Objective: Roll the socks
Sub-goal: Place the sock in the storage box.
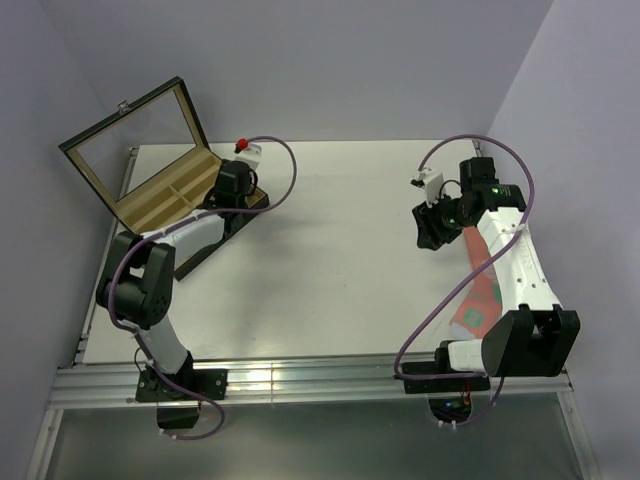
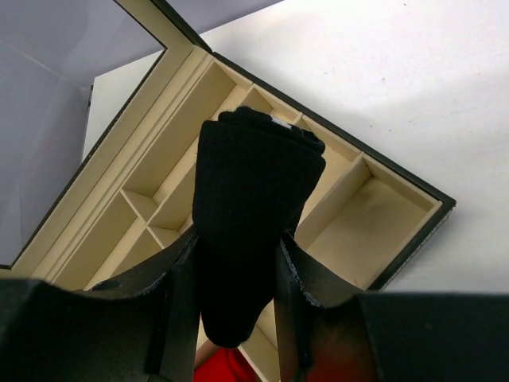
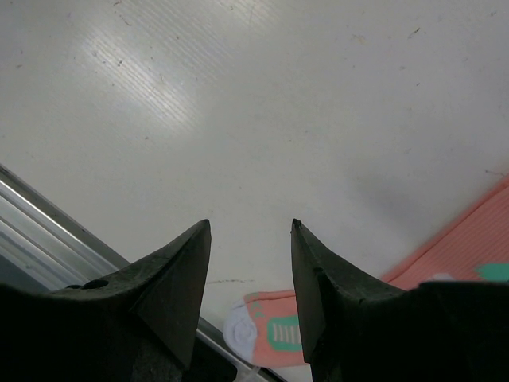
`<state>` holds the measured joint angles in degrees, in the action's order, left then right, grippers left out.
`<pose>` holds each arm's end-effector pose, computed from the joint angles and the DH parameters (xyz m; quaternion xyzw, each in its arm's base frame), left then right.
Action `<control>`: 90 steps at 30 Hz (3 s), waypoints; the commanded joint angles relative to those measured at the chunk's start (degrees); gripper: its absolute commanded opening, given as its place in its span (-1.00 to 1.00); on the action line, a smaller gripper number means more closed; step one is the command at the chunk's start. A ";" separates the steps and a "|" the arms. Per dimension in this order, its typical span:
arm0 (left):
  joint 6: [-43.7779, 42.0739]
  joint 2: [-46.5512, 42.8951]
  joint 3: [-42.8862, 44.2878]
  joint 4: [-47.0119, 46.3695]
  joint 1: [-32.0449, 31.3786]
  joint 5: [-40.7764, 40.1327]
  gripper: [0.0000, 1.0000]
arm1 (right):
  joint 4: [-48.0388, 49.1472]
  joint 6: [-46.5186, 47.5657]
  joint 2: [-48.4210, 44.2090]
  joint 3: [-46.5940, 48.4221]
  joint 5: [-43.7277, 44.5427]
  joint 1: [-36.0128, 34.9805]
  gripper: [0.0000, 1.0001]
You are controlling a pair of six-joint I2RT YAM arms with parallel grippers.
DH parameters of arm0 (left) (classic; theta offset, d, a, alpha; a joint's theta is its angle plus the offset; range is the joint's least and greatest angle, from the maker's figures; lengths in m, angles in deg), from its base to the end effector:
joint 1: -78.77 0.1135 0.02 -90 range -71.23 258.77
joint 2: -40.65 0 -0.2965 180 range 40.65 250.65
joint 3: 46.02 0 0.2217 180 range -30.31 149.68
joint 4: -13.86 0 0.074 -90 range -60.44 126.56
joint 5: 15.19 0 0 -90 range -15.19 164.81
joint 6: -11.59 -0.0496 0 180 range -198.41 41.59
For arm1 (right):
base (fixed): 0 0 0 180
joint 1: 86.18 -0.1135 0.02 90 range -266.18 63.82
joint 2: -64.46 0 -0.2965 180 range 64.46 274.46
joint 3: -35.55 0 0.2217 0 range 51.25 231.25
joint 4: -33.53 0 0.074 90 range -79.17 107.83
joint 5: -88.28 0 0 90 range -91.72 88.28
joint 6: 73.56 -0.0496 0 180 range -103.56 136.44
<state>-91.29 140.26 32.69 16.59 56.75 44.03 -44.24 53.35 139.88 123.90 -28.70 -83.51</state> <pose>0.3650 -0.1202 0.2800 0.1034 0.8133 0.1794 0.5437 0.2125 0.0126 0.3431 -0.3279 0.8921 0.1425 0.2764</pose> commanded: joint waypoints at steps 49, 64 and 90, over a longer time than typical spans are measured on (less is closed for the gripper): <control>10.06 18.25 17.32 29.75 6.55 31.82 -0.93 | 0.02 1.24 -3.79 -2.95 -0.26 0.57 0.04; 15.17 20.71 25.24 38.37 10.33 37.29 -0.32 | -1.22 1.41 -4.40 -2.24 -0.09 0.57 0.04; 14.64 14.73 27.79 39.60 11.03 39.83 0.11 | -2.19 1.33 -3.79 -0.48 -0.18 0.57 0.04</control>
<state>-76.73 158.51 58.06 53.70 67.98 80.44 -45.98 53.85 137.23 120.81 -28.73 -83.29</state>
